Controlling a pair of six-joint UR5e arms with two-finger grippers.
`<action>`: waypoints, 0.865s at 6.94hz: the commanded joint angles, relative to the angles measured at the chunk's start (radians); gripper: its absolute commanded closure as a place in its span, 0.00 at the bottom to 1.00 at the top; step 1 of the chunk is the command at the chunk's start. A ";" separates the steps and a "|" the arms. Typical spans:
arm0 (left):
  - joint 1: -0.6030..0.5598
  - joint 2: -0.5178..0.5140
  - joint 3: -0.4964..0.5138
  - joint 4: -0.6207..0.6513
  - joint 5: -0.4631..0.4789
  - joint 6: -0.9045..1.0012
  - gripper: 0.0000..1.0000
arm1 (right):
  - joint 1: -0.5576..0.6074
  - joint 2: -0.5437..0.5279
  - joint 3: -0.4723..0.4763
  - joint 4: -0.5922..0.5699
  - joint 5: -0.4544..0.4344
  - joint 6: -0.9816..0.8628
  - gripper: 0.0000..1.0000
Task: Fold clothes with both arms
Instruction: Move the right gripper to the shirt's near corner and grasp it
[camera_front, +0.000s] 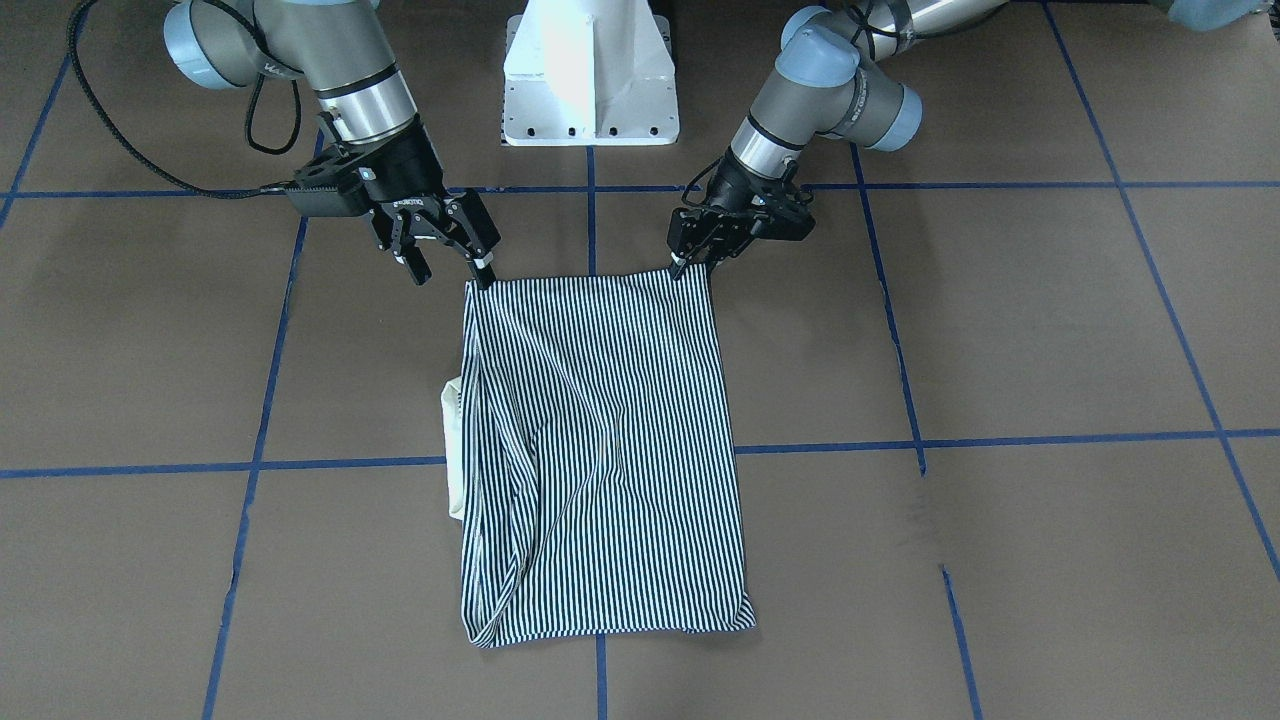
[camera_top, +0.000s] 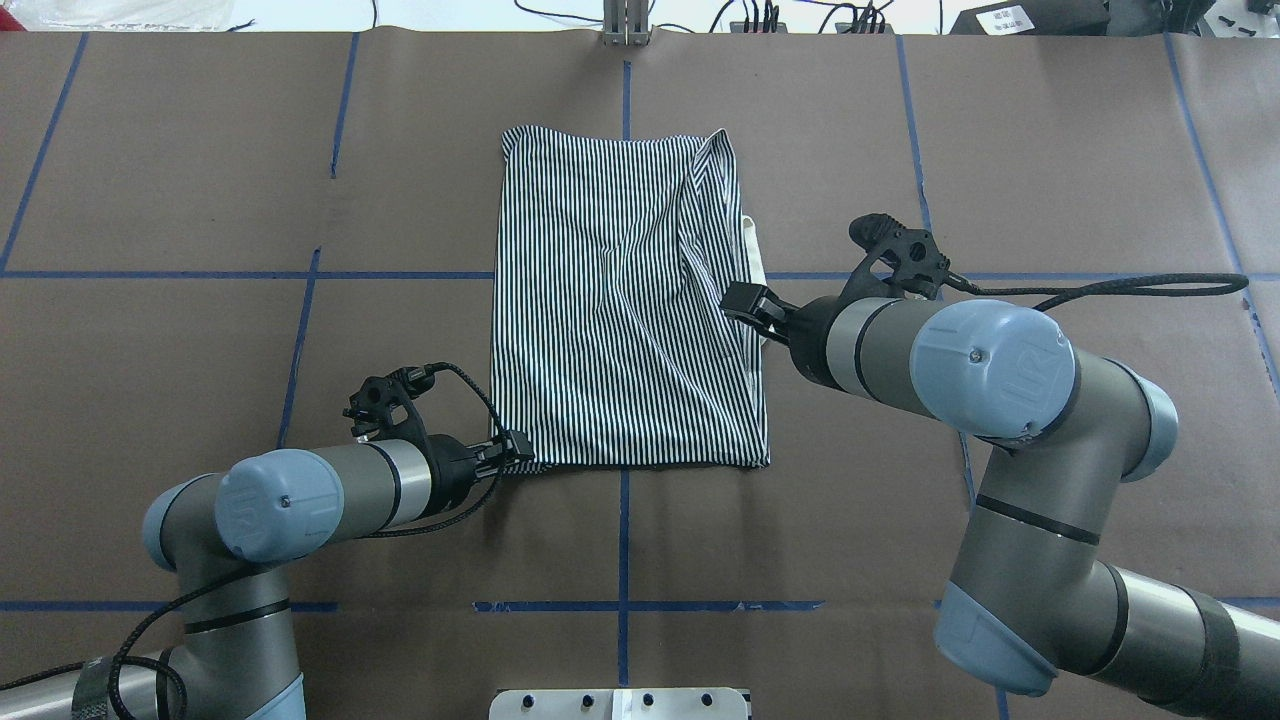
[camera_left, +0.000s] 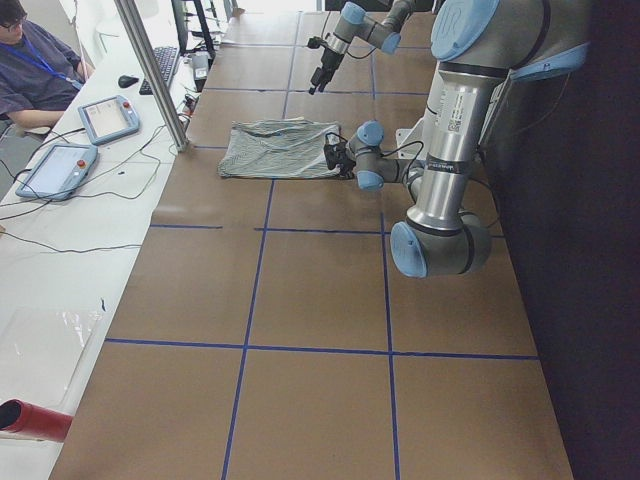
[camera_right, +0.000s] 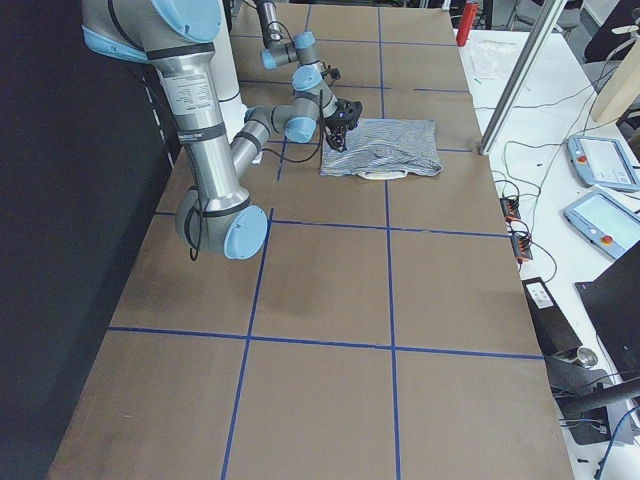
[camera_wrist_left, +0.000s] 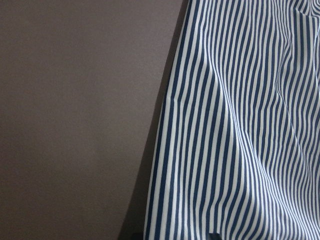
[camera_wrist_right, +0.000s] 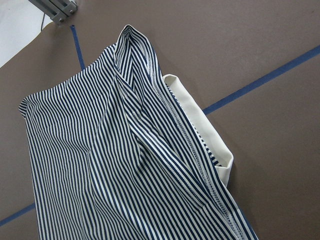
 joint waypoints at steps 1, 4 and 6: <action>0.000 0.001 0.002 0.000 0.000 0.001 0.47 | -0.001 0.000 -0.002 0.000 0.000 0.002 0.01; 0.000 0.001 -0.002 0.000 -0.002 0.007 1.00 | -0.001 -0.003 -0.003 -0.001 0.000 0.006 0.01; 0.000 -0.001 -0.005 0.002 -0.002 0.007 1.00 | -0.007 0.000 -0.023 0.000 -0.002 0.062 0.08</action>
